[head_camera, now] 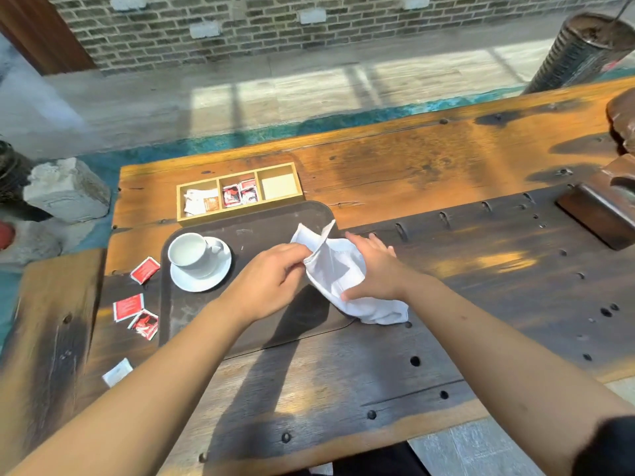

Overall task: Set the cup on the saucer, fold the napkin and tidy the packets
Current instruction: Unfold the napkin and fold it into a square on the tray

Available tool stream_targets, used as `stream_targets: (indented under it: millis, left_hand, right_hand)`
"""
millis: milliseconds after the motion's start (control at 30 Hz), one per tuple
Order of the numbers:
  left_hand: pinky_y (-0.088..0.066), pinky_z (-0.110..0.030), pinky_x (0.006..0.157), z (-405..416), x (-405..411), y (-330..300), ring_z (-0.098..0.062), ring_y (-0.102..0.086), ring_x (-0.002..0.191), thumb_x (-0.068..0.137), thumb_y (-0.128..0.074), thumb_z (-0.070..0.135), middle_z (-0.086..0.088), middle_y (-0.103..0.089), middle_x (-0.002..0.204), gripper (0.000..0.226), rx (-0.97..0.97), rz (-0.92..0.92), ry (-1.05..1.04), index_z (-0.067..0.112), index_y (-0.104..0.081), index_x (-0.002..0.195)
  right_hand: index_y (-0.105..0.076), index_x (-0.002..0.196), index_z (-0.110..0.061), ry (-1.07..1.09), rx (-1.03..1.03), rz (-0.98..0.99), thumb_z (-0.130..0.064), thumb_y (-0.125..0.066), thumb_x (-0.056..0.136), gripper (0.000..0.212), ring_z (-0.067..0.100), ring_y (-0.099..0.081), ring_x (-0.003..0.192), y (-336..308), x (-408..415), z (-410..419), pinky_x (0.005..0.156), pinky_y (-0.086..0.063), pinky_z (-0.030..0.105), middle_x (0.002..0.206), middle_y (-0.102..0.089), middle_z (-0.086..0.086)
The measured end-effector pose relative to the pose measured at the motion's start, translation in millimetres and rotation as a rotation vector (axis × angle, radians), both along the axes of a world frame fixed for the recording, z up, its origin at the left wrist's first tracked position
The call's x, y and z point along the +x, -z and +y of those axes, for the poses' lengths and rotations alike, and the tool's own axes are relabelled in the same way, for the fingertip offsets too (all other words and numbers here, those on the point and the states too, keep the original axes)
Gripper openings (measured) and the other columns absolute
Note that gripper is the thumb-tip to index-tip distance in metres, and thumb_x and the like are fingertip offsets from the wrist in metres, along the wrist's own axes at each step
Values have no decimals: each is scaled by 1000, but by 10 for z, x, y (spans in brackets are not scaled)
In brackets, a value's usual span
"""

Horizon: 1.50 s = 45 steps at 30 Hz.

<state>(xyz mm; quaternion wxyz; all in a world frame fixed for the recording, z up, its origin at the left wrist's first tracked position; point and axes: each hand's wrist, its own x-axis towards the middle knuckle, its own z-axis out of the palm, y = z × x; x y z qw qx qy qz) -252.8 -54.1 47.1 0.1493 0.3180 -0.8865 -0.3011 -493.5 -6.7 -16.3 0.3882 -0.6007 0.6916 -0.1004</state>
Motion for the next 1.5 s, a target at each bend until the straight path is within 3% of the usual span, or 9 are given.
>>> stream_targets:
  millis: [133,300,467,600,700,800,1133,1300,1500]
  left_hand:
    - [-47,-32,88,37,253,-59,-14,-61,102,88,-45,1,21,-70,108,28,85,85,-62,25,-60,84]
    - [-44,-22,65,30,600,-71,-5,-55,70,87,-47,9,14,-62,71,24,246,159,-250,26,-56,73]
    - [-43,-34,66,-78,1126,45,-15,-54,68,83,-55,7,-6,-61,76,10,276,93,-492,16,-56,80]
    - [-50,-25,69,-47,1273,70,-10,-61,74,84,-70,20,8,-68,90,20,382,163,-476,33,-66,99]
    - [-48,-31,66,-111,1269,77,-17,-60,73,89,-70,34,2,-69,84,8,341,209,-531,26,-72,86]
    - [-37,-15,53,-199,1353,86,1,-51,58,90,-69,32,15,-61,68,15,319,220,-580,22,-71,81]
    - [-47,-34,67,-522,1708,9,-17,-59,74,90,-70,35,3,-71,82,15,242,169,-665,22,-74,82]
    - [-40,-13,57,-772,1645,-250,5,-55,60,89,-69,36,19,-68,69,14,119,155,-663,30,-70,77]
    - [-38,-29,63,-1096,1523,-782,-10,-50,66,89,-68,34,2,-64,76,11,-28,320,-681,24,-70,85]
  right_hand:
    - [-19,153,-43,-151,-33,-58,-39,-87,61,115,17,4,152,-130,341,-174,122,-6,48,165,-11,-3]
    - [-66,96,-23,-216,-133,-120,-34,-65,89,13,23,-57,108,-314,811,-346,94,-47,40,109,-64,2]
    - [-53,79,-18,-269,-218,-5,-39,-54,97,28,4,-46,59,-421,1019,-399,54,-31,29,65,-52,-7]
    - [-52,73,-34,-312,-229,-19,-42,-56,93,22,2,-53,68,-483,1220,-461,57,-36,33,69,-56,-12]
    - [-52,71,-37,-327,-223,-9,-47,-59,88,21,3,-55,70,-523,1307,-497,59,-40,34,70,-59,-13]
    - [-54,72,-36,-311,-167,33,-50,-68,79,22,8,-53,67,-511,1230,-515,59,-39,36,69,-57,-10]
    - [-51,72,-13,-244,30,218,-33,-65,89,30,19,-42,62,-351,622,-432,58,-29,35,66,-45,0]
    - [-47,67,-27,-168,-155,284,-29,-59,96,31,15,-46,61,-754,530,-613,51,-29,32,64,-49,-6]
    - [-56,80,-10,-78,-503,352,-23,-54,97,21,33,-55,73,-1459,442,-792,60,-39,41,77,-62,10]
